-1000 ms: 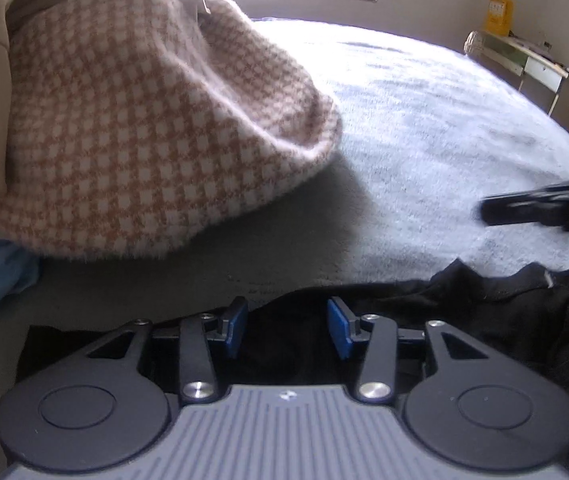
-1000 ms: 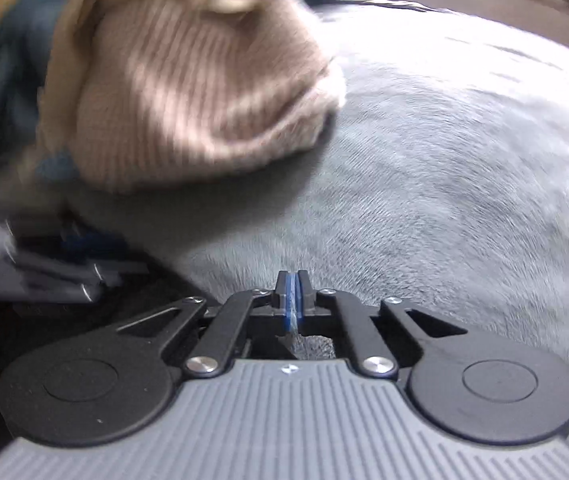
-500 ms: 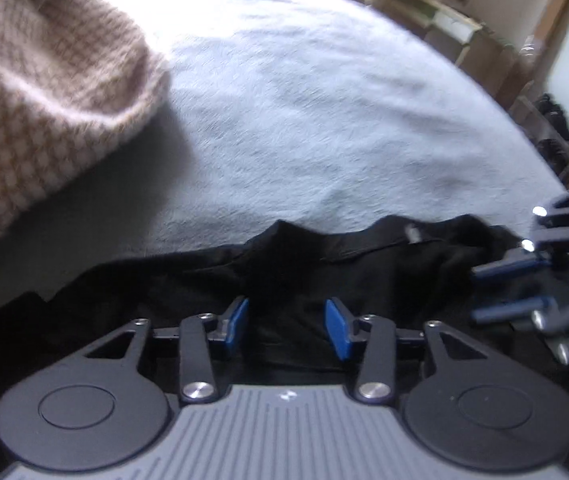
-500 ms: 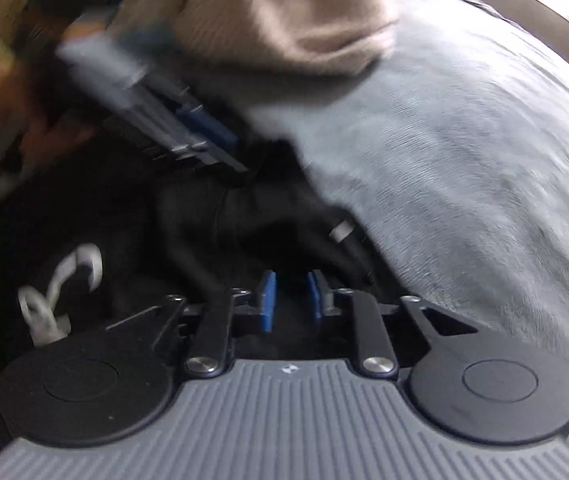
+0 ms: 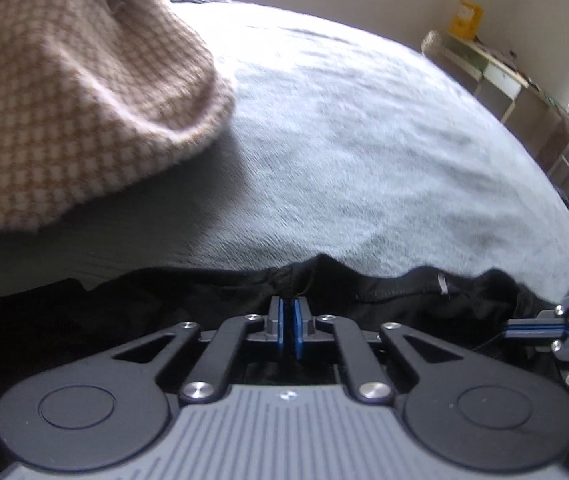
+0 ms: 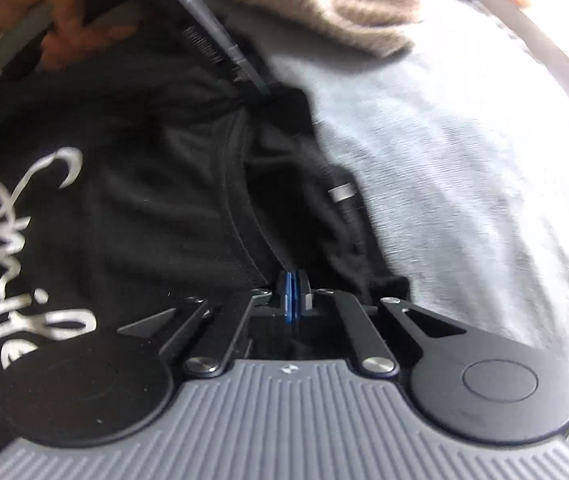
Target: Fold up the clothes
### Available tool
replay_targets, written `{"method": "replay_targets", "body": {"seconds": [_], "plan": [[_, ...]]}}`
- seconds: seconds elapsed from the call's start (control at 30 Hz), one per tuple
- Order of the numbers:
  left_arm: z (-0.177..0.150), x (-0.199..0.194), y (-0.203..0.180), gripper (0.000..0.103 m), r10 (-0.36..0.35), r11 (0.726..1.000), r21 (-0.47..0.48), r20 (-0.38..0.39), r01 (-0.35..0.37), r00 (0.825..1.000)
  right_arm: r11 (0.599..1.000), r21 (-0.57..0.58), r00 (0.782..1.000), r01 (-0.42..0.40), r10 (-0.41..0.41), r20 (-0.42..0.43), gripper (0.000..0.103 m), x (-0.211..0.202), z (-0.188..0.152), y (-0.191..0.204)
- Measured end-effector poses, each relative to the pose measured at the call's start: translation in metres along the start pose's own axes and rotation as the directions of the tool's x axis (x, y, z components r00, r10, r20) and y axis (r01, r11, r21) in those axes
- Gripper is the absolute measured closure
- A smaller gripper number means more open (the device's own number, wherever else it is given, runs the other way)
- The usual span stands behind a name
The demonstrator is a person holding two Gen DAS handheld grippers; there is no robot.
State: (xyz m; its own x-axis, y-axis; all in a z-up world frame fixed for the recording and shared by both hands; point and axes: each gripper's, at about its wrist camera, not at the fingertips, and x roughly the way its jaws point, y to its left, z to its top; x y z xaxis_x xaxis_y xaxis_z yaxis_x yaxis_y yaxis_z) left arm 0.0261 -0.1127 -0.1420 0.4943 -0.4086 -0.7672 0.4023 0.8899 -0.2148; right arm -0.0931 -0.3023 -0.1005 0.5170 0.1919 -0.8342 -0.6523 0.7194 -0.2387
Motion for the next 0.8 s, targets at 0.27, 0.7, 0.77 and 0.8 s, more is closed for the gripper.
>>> {"method": "replay_targets", "body": {"seconds": [0.27, 0.7, 0.77, 0.8], "plan": [[-0.006, 0.017, -0.003, 0.088, 0.032, 0.999, -0.040, 0.009, -0.031, 0.999, 0.967, 0.222, 0.991, 0.127, -0.132, 0.006, 0.101, 0.025, -0.018, -0.017], [0.003, -0.030, -0.036, 0.053, -0.045, 0.999, -0.006, 0.130, 0.046, 0.991, 0.528, 0.849, 0.962, 0.030, -0.246, 0.119, 0.097, -0.081, -0.118, -0.114], [0.001, -0.030, -0.056, 0.054, -0.106, 0.994, 0.044, 0.107, 0.101, 0.989, 0.459, 0.887, 0.969, 0.041, -0.235, 0.076, 0.085, -0.081, -0.138, -0.115], [-0.002, -0.028, -0.067, 0.054, -0.137, 0.989, 0.065, 0.086, 0.131, 0.987, 0.409, 0.912, 0.972, 0.037, -0.225, 0.061, 0.075, -0.081, -0.149, -0.115]]}}
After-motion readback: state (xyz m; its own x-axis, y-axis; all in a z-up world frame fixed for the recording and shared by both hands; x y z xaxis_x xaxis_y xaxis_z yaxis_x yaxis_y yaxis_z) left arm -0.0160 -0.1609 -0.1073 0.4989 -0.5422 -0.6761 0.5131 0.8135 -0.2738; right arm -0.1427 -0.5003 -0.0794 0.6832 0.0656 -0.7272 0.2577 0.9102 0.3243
